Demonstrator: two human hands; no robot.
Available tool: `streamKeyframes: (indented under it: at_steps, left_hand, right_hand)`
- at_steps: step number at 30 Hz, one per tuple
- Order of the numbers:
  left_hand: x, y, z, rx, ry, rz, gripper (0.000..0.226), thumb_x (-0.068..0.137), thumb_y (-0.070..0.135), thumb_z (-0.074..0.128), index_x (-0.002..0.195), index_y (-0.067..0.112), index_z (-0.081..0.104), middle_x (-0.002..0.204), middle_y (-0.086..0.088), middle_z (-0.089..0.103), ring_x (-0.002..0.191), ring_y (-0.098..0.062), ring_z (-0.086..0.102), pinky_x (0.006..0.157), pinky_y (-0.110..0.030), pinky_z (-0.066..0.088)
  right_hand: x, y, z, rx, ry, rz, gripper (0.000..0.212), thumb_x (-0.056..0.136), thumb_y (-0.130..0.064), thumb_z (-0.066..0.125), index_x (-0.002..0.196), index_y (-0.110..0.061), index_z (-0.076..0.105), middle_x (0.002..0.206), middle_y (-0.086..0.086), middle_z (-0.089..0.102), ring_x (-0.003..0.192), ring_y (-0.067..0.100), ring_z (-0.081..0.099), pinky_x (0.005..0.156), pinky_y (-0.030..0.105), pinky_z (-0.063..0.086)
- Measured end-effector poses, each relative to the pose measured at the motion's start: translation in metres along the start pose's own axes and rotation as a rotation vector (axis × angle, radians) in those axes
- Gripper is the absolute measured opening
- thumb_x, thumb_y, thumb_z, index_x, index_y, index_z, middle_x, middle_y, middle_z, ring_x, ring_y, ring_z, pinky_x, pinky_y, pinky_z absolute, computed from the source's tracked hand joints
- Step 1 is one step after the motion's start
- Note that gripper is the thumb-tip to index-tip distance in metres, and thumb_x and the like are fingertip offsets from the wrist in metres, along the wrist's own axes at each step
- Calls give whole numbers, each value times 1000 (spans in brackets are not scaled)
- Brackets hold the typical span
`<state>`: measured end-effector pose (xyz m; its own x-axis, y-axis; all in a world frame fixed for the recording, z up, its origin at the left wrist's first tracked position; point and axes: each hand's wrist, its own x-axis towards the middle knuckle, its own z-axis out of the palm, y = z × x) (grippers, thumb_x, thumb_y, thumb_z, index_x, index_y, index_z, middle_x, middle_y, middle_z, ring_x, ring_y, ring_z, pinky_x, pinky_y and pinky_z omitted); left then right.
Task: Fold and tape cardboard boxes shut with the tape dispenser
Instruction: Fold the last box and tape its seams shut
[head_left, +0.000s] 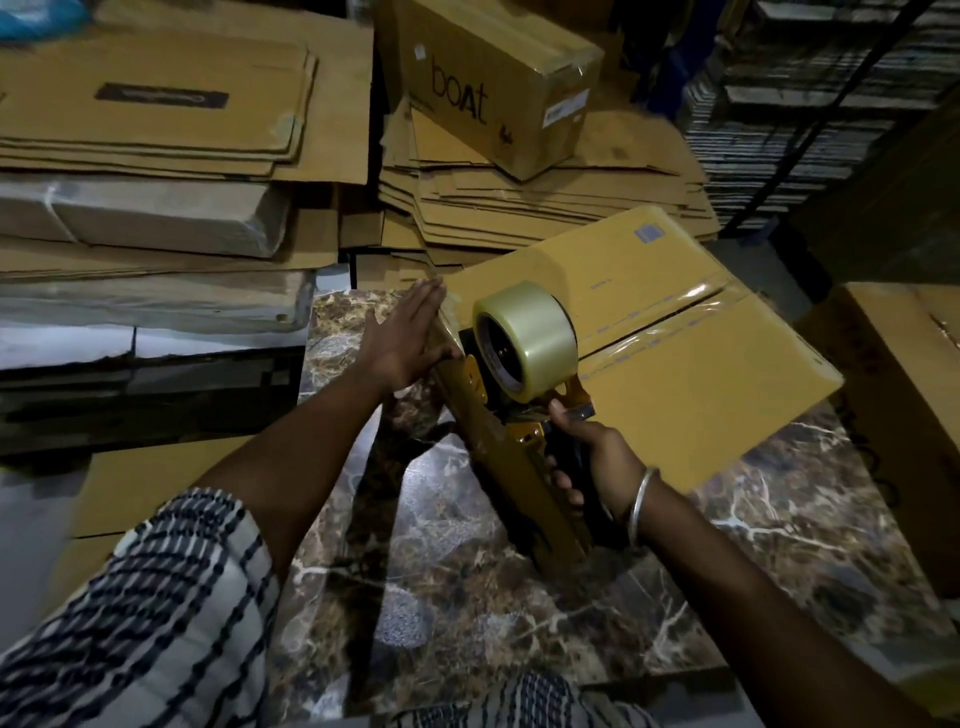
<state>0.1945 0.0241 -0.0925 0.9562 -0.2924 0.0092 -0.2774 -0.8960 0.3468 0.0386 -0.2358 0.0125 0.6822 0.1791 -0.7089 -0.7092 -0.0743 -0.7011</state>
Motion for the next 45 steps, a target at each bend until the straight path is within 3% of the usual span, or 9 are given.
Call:
streamKeyframes:
  at_steps: [3,6,13,16,22,28,37,42,45]
  left_hand:
    - [17,6,-6,52,-40,-36,98,85,79,39,160,24,7,168,8,-1,154,-13,-1,108,-77,19]
    - [25,10,-4,-10,-74,-37,117,70,98,9,160,25,4,168,8,-1,154,-17,-3,109,-76,21]
    - [31,15,-3,-75,-84,-36,119,67,98,13,160,24,4,168,10,-4,154,-21,-8,108,-79,17]
    - [33,13,0,-86,-83,-45,125,61,104,8,159,27,1,167,12,-5,154,-20,-10,110,-75,20]
    - [12,44,-5,-5,66,2,82,97,63,38,160,23,5,168,1,2,154,-23,-9,116,-68,0]
    - [-34,74,36,-245,121,392,50,102,47,39,146,26,51,160,12,30,152,-11,7,115,-62,3]
    - [-26,79,33,-305,144,206,40,87,42,67,126,34,66,153,27,33,146,10,4,108,-78,12]
    - [-15,85,15,-309,75,145,43,90,30,71,132,32,64,152,27,32,145,7,3,113,-65,3]
    - [-12,94,0,-316,8,109,42,92,21,71,133,22,64,158,11,37,152,-9,9,112,-44,13]
  right_hand:
    - [6,-13,-4,-37,12,37,62,83,-69,55,63,-11,46,54,7,36,38,20,28,39,25,22]
    - [6,-15,-9,-58,13,41,63,79,-73,60,68,-12,49,55,7,36,39,21,28,40,26,24]
    - [-28,23,-32,35,44,-125,45,81,-57,69,83,-13,56,66,8,42,45,19,30,38,26,18]
    - [-41,43,-44,6,55,-113,59,70,-71,73,66,-16,52,72,18,35,49,24,24,47,35,13]
    - [-42,51,-46,7,65,-138,68,54,-79,77,63,-16,53,72,18,34,49,25,23,51,41,10]
    - [-45,51,-44,20,89,-137,64,64,-73,72,60,-12,52,65,15,36,46,23,23,50,40,12]
    - [-47,38,-37,24,104,-82,55,84,-60,54,67,-8,47,51,6,37,37,19,23,42,28,14]
    - [-36,22,-36,-12,105,-29,58,89,-63,50,66,-10,47,52,5,35,39,19,23,41,27,17]
    - [-34,15,-37,-17,100,-23,58,93,-61,48,64,-12,46,51,6,34,39,19,23,41,26,18]
